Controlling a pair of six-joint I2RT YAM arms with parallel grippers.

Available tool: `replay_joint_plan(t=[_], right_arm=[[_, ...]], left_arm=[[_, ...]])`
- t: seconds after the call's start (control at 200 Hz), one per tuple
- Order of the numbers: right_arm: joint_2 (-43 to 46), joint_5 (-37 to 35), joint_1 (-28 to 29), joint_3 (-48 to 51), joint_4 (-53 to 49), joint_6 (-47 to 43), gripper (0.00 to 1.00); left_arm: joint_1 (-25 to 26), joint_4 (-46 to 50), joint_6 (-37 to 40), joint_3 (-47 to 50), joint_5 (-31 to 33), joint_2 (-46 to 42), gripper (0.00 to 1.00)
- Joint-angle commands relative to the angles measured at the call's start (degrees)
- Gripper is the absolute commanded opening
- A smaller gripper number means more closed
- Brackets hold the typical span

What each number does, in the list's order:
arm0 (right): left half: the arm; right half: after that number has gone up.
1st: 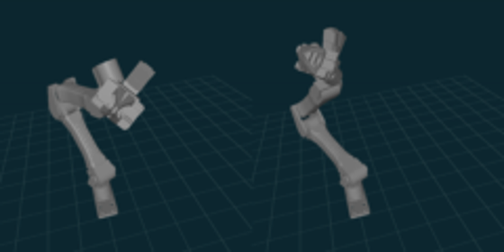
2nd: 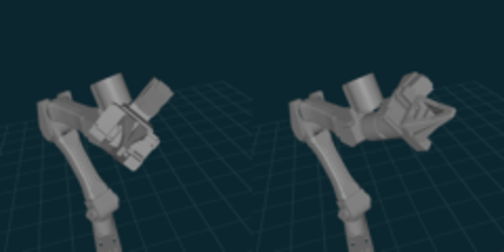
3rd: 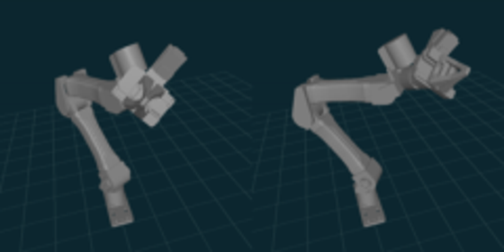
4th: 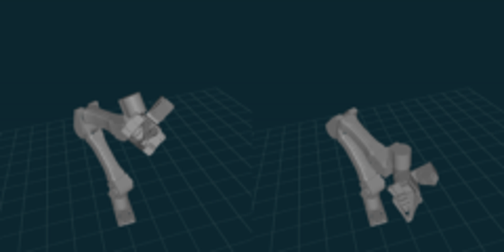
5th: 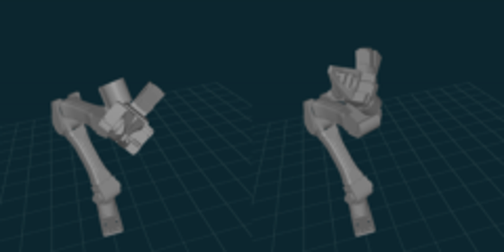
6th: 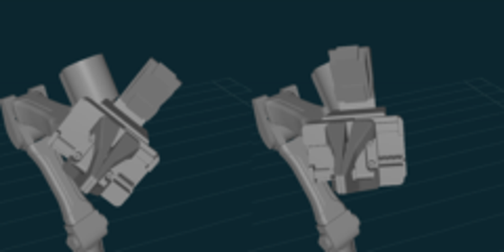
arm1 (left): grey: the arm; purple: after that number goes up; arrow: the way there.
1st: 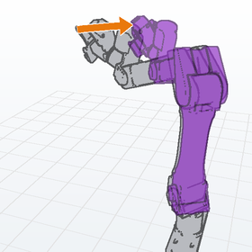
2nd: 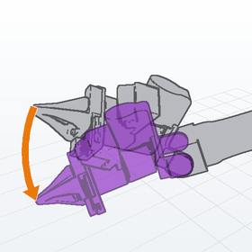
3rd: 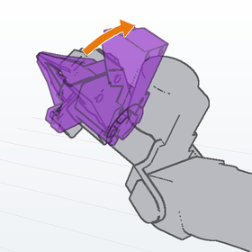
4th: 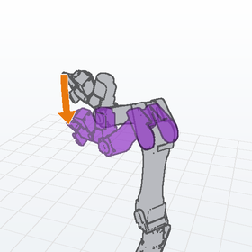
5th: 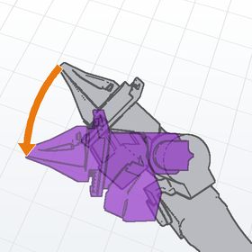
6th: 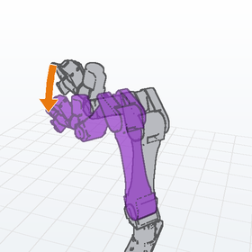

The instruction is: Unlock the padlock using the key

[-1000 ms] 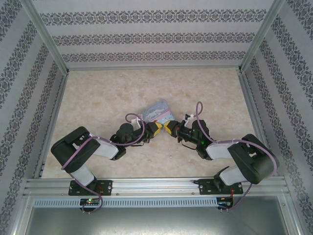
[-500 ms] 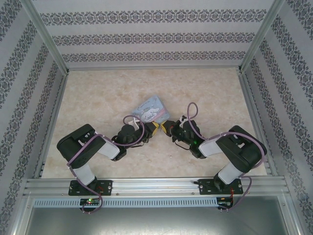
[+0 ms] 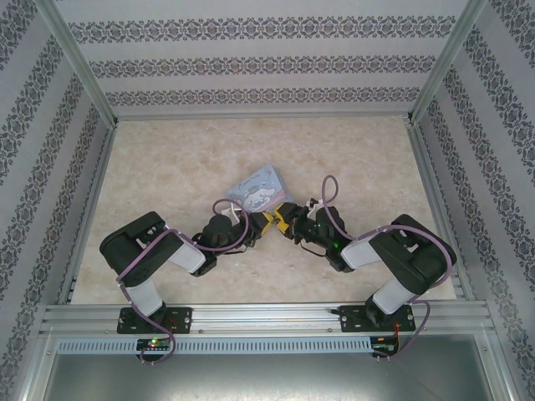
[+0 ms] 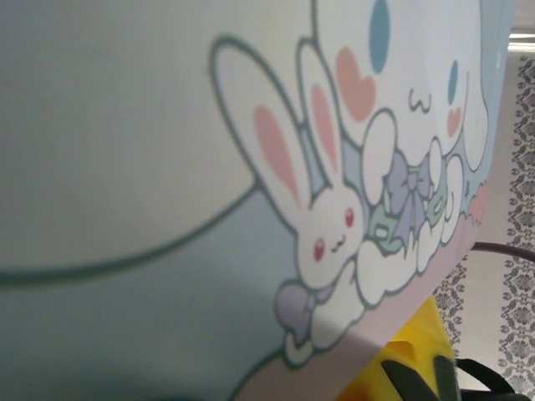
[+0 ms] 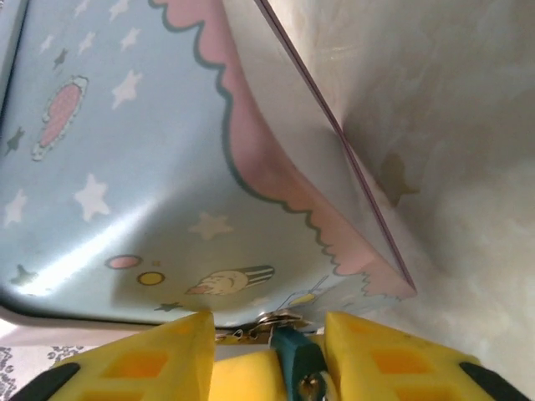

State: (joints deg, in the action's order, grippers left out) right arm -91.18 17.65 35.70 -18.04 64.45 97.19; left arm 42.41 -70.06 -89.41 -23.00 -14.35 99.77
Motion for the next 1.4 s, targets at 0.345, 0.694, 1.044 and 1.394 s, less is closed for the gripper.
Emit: replay_joint_plan(t=[0.345, 0.694, 1.044, 1.394], right_arm=[[16.9, 5.7, -3.7, 5.8, -15.9, -8.4, 0.64], [27.9, 7.0, -5.9, 5.7, -34.2, -19.2, 0.63], [28.9, 8.1, -6.1, -0.6, -49.0, -38.0, 0.52], [35.8, -2.4, -1.7, -9.5, -70.4, -68.0, 0.40]], left_arm=[[-1.7, 12.0, 6.4, -3.1, -8.4, -1.9, 0.00], [-3.1, 23.5, 10.7, -8.4, -13.8, -3.7, 0.00], [-3.1, 38.1, 16.4, -13.6, -16.3, -8.0, 0.00], [-3.1, 43.1, 18.0, -17.3, -19.1, -6.4, 0.00]])
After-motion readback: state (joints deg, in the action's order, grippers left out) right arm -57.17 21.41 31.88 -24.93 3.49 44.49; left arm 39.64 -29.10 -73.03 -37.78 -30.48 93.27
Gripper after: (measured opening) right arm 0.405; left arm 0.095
